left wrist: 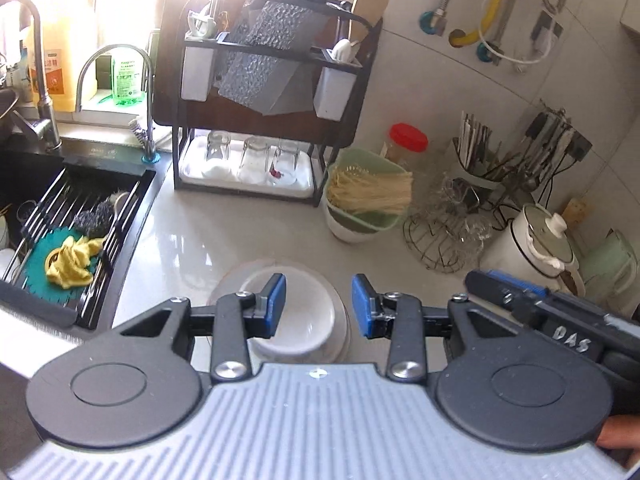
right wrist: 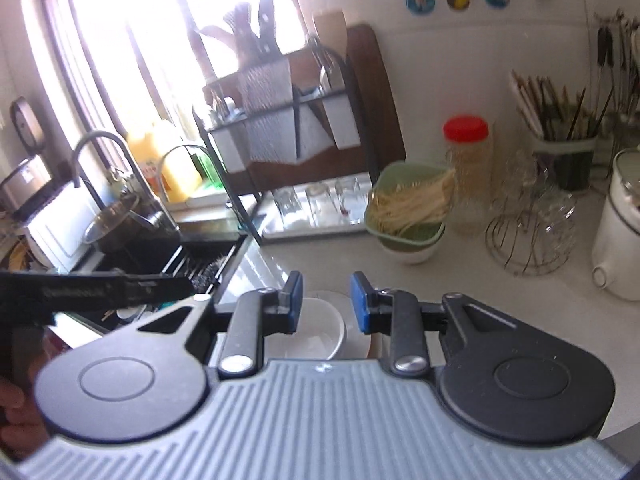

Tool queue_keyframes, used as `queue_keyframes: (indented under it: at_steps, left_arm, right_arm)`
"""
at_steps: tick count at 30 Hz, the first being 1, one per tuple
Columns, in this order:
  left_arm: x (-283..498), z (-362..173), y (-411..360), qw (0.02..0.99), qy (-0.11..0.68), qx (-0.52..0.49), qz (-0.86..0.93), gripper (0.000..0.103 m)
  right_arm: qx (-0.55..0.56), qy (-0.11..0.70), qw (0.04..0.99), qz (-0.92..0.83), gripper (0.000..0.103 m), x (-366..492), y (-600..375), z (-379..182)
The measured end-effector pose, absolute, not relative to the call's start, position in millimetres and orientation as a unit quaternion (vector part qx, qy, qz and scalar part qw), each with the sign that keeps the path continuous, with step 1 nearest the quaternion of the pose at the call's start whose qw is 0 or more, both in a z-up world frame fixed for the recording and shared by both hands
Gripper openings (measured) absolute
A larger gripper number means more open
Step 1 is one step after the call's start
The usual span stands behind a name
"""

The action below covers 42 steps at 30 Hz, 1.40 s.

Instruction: Organize plates and bowls

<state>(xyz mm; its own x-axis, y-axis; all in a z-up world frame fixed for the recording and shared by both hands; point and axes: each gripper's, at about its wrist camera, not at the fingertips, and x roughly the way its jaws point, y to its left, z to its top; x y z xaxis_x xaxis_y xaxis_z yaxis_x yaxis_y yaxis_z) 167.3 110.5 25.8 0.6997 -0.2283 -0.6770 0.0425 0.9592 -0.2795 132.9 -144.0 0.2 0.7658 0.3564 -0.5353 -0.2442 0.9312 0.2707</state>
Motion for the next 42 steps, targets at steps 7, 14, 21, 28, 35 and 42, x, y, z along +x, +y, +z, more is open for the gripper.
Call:
queue_keyframes:
  at_steps: [7, 14, 21, 28, 35, 42]
  left_arm:
    - [101.2, 21.7, 94.9, 0.92, 0.364, -0.127, -0.07, 0.043]
    - [47.2, 16.9, 88.2, 0.926, 0.353, -0.128, -0.051, 0.057]
    - [8.9, 9.7, 80.8, 0.932, 0.341, -0.118, -0.03, 0.094]
    - [-18.6, 4.0, 76.2, 0.93, 0.352, -0.108, -0.016, 0.098]
    - [-36.4, -0.8, 72.0, 0.93, 0.354, -0.101, -0.007, 0.099]
    - [-45.2, 0.5, 70.2, 0.933, 0.351, -0.084, -0.008, 0.099]
  right_arm:
    - [0.081, 0.287, 0.942, 0.154, 0.031, 79.5, -159.4, 2.3]
    - [0.083, 0.282, 0.944, 0.149, 0.032, 36.9, -171.4, -7.3]
    - [0.077, 0.267, 0.949, 0.147, 0.085, 3.5, -179.5, -16.1]
    - [0.081, 0.271, 0.949, 0.142, 0.085, -18.9, -188.8, -25.7]
    - [0.082, 0.266, 0.95, 0.138, 0.085, -31.8, -191.5, -24.9]
    - [0.097, 0.269, 0.949, 0.134, 0.085, -40.0, -194.4, -29.0]
